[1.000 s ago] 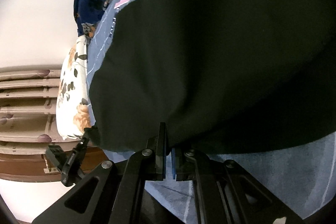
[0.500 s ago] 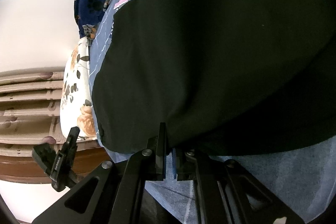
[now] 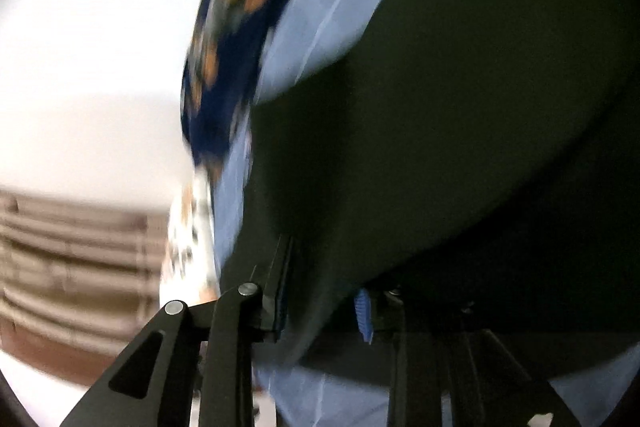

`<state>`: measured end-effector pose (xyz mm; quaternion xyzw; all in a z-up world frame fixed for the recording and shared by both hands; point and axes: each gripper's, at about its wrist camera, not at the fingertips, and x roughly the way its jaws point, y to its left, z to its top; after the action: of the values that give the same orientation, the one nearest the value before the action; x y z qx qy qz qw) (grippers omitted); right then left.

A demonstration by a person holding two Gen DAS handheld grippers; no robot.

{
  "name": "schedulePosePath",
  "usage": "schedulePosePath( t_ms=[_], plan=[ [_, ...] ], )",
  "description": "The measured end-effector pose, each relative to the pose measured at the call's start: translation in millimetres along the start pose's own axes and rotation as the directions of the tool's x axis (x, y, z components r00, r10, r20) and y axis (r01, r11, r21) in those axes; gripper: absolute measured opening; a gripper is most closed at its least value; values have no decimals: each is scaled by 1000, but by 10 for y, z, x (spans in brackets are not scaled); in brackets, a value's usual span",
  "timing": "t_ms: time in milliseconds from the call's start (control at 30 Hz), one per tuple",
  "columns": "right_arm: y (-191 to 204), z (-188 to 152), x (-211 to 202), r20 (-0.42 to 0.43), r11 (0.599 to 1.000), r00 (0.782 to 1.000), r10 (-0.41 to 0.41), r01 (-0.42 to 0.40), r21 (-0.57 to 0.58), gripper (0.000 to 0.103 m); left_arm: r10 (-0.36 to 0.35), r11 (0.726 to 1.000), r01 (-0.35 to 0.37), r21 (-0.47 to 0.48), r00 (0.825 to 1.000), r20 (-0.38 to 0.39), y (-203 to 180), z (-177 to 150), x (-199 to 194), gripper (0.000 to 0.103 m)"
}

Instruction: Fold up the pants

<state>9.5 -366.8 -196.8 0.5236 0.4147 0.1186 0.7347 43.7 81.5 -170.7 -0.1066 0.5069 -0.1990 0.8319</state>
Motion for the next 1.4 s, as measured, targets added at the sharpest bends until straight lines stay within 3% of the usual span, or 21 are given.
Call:
schedulePosePath(
  t_ms=[67,133,200,267,367,433,467,533,633,667,733,867,1133,1200,1400],
  plan=[
    [-174,308,-261,101,997,992,-75,74,16,27,3,1000,-3,1,1000,-2,-11,-1,16,16],
    [-359,616,-532,190,989,971,-147,143,33,27,-7,1000,7,-11,1000,-4,23,-1,18,16],
    [-488,885,-768,256,970,936,-241,241,31,24,-9,1000,9,-16,1000,-7,32,0,26,16],
    [-527,1091,-918,285,953,912,-294,303,15,20,-6,1000,6,-14,1000,-8,34,2,28,16],
    [-472,1324,-1043,327,914,866,-377,406,-21,23,-3,1000,3,-21,1000,-9,31,-3,24,16],
    [-436,1432,-1079,345,894,846,-407,446,-39,23,-1,1000,1,-22,1000,-11,25,-8,18,16],
    [-466,1488,-1099,344,895,847,-405,445,-41,23,0,1000,0,-21,1000,-12,23,-8,18,16],
    [-557,1585,-1150,342,909,859,-381,415,-30,23,4,1000,-4,-19,1000,-14,17,-6,18,16],
    [-632,1683,-1215,323,938,888,-328,345,4,5,12,1000,-12,-17,1000,-18,3,-4,16,16],
    [-664,1705,-1249,323,947,893,-313,319,36,5,13,1000,-13,-17,1000,-20,0,3,19,16],
    [-727,1683,-1373,342,972,911,-233,206,113,4,12,1000,-13,-19,1000,-26,4,17,25,16],
    [-910,1505,-1749,400,973,905,-146,57,225,4,3,1000,-4,-22,1000,-31,14,22,27,16],
    [-1594,812,-2176,427,915,888,-170,-18,404,4,-5,1000,5,-11,999,-37,19,32,30,16],
    [-1709,748,-2182,441,904,886,-141,-66,422,2,-1,1000,1,-3,999,-43,10,44,35,16],
    [-1643,735,-2218,450,911,883,-134,-69,406,2,10,1000,-9,14,999,-48,-6,52,38,16]
  ],
)
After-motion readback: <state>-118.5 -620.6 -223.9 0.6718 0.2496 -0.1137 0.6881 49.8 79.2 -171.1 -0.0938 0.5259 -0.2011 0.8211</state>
